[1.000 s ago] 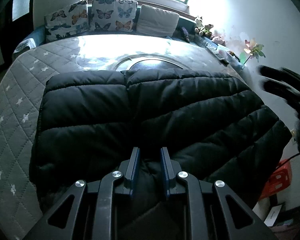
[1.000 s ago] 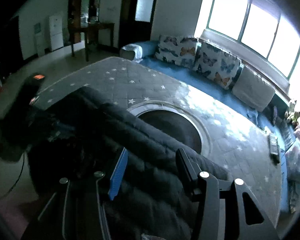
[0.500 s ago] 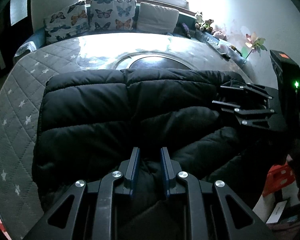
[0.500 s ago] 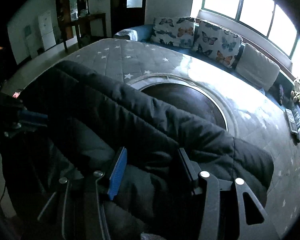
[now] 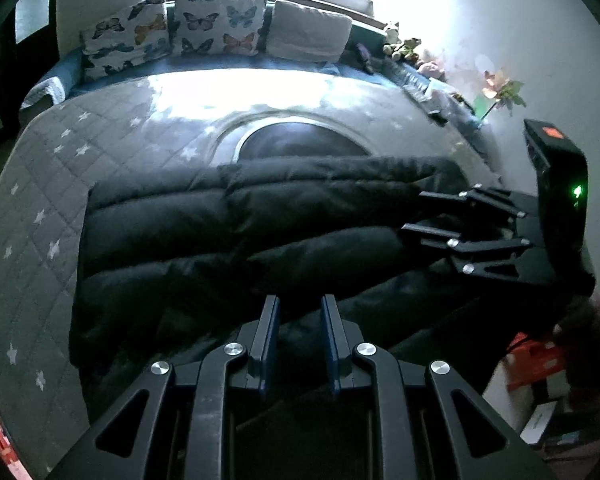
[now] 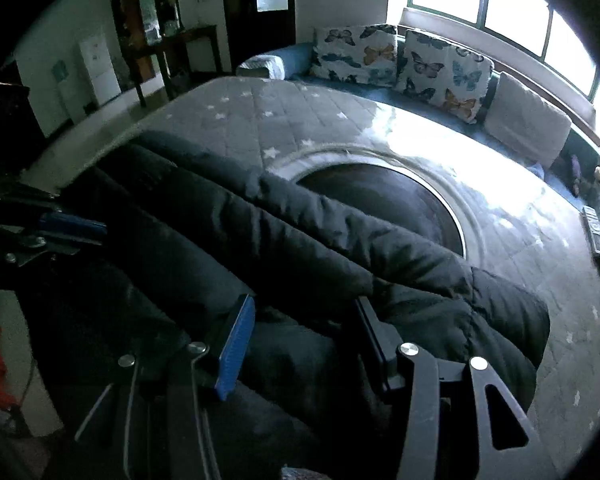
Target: Fold large clothes
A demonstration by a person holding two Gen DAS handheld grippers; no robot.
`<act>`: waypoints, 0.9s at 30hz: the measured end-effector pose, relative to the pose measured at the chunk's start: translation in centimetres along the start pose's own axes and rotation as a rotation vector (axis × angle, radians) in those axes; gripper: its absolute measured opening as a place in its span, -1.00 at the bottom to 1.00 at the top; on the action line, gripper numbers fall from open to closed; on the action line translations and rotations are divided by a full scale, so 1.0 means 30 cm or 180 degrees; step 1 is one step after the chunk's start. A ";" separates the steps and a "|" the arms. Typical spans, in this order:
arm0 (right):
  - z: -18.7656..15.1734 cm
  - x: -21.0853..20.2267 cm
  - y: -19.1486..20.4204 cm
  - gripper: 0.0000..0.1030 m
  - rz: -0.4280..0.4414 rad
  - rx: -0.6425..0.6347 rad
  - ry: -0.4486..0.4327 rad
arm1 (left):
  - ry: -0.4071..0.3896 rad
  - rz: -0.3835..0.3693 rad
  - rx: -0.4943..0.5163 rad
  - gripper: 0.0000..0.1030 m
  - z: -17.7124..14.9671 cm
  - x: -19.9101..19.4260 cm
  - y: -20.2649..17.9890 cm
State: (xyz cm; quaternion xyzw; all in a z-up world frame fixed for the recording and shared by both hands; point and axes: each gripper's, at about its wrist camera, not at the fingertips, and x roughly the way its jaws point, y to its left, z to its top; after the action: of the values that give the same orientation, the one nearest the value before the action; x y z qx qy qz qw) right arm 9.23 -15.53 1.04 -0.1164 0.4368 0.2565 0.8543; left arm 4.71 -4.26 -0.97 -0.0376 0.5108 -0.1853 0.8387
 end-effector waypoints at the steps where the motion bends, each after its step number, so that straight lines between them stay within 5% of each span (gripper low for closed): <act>1: 0.010 -0.013 0.001 0.07 0.0028 0.0002 -0.0015 | -0.0015 -0.0023 0.0005 -0.55 0.014 -0.011 -0.006; 13: 0.095 0.079 -0.009 0.07 -0.0024 0.0091 0.0087 | -0.0085 -0.0179 -0.0123 -0.55 0.219 0.038 -0.005; 19: 0.016 0.073 0.029 0.07 -0.0097 -0.0166 0.0209 | 0.0190 -0.0155 0.0106 -0.55 0.127 0.172 -0.075; 27: -0.090 -0.033 0.059 0.07 0.0057 -0.0282 0.0265 | 0.0282 -0.0328 0.0247 -0.55 -0.005 0.130 -0.111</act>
State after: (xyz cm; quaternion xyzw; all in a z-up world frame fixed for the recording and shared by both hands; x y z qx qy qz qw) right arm 5.94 -15.51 0.29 -0.1608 0.4613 0.2782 0.8270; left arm 5.26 -8.70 -3.48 -0.0231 0.5372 -0.2493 0.8054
